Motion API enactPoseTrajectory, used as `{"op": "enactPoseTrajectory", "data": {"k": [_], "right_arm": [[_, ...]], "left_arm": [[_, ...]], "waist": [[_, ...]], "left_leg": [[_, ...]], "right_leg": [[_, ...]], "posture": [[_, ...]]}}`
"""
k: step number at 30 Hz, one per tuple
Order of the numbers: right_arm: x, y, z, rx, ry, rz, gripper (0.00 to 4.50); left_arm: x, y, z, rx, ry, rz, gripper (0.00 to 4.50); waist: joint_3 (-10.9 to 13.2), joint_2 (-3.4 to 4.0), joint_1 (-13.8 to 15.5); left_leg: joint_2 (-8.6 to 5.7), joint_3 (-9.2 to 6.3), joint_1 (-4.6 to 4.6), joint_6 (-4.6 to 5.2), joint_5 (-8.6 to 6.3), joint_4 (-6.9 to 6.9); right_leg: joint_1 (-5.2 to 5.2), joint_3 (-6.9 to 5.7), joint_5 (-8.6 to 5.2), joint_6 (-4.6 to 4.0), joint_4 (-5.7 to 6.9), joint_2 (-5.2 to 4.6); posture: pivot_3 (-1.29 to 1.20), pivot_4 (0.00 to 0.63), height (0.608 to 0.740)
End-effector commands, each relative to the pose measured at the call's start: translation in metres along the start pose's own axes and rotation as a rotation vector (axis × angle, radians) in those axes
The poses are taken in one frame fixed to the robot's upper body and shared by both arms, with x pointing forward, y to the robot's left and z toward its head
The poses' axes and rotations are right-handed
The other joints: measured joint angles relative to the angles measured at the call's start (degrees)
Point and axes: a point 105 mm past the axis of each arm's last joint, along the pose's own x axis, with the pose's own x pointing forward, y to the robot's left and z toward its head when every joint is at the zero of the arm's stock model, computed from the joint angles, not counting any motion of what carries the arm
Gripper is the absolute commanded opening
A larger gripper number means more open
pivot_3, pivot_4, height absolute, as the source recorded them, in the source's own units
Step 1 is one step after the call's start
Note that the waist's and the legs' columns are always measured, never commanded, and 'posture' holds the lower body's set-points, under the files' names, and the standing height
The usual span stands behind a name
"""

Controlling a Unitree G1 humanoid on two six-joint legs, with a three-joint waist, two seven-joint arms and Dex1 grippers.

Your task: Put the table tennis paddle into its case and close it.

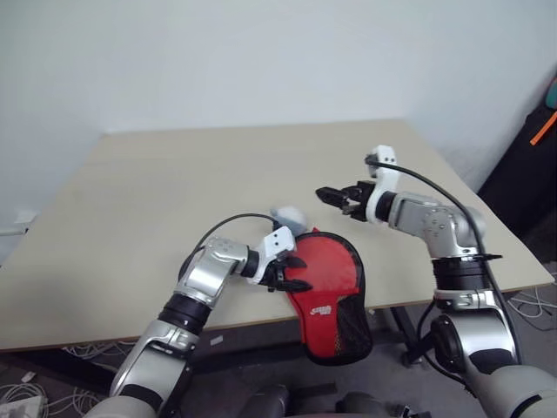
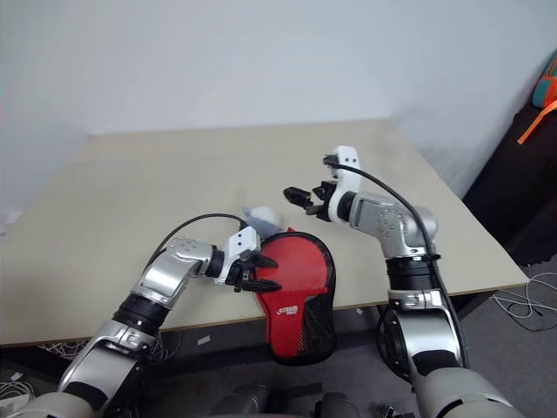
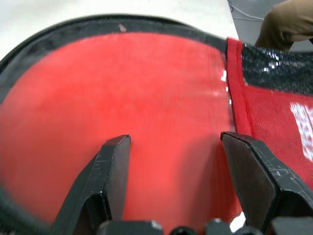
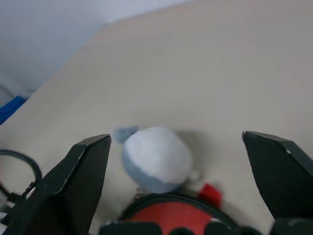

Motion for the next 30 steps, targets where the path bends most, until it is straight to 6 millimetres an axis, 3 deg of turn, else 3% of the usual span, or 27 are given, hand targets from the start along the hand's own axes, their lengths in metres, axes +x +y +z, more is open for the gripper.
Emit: {"op": "enactPoseTrajectory", "data": {"k": [1,6,14,18,23,26,30], "right_arm": [[0.008,0.010,0.014,-0.021,-0.030,0.036,4.48],[0.034,0.009,0.005,0.015,-0.013,0.018,4.48],[0.067,0.011,-0.031,-0.024,0.088,0.006,4.48],[0.079,0.018,-0.046,-0.016,0.127,0.023,4.48],[0.087,0.020,-0.063,-0.150,0.191,-0.003,4.48],[0.090,0.022,-0.063,-0.157,0.178,-0.003,4.48],[0.091,0.017,-0.048,-0.152,0.099,-0.055,3.57]], "left_arm": [[-0.004,-0.006,-0.034,-0.096,0.093,-0.012,3.12],[-0.001,-0.003,-0.042,-0.112,0.101,0.019,3.12],[0.000,-0.001,-0.044,-0.108,0.097,0.035,3.12],[-0.002,0.000,-0.040,-0.109,0.083,0.046,3.12],[-0.005,0.000,-0.038,-0.109,0.072,0.064,3.12],[-0.006,0.001,-0.037,-0.112,0.065,0.078,3.12],[-0.007,0.001,-0.038,-0.117,0.071,0.091,3.12]], "waist": [[0.00,0.04,-0.02],[-0.07,0.18,-0.10],[-0.10,0.24,0.01],[-0.11,0.27,-0.05],[-0.10,0.32,-0.19],[-0.10,0.33,-0.24],[-0.09,0.35,-0.24]], "left_leg": [[0.00,-0.02,0.00,-0.12,0.07,0.00],[-0.01,-0.01,0.07,-0.26,0.05,-0.03],[-0.10,0.02,0.55,-0.19,-0.02,-0.23],[-0.10,0.02,0.64,-0.31,0.05,-0.30],[-0.10,0.04,0.70,-0.39,0.09,-0.36],[-0.09,0.03,0.73,-0.43,0.11,-0.40],[-0.03,0.01,0.74,-0.49,0.12,-0.40]], "right_leg": [[0.00,-0.01,0.00,0.00,0.00,0.00],[0.03,0.00,0.00,0.00,0.00,0.03],[0.39,0.10,0.00,0.00,0.01,0.01],[0.43,0.17,0.00,0.00,0.02,0.10],[0.44,0.37,0.00,0.00,0.02,0.21],[0.44,0.64,0.00,0.00,0.02,0.49],[0.44,0.71,0.00,-0.01,0.02,0.57]], "posture": [[0.00,0.000,0.740],[0.00,0.000,0.740],[0.00,0.000,0.740],[0.00,0.000,0.740],[0.00,0.000,0.740],[0.00,0.000,0.740],[0.00,0.000,0.740]]}}
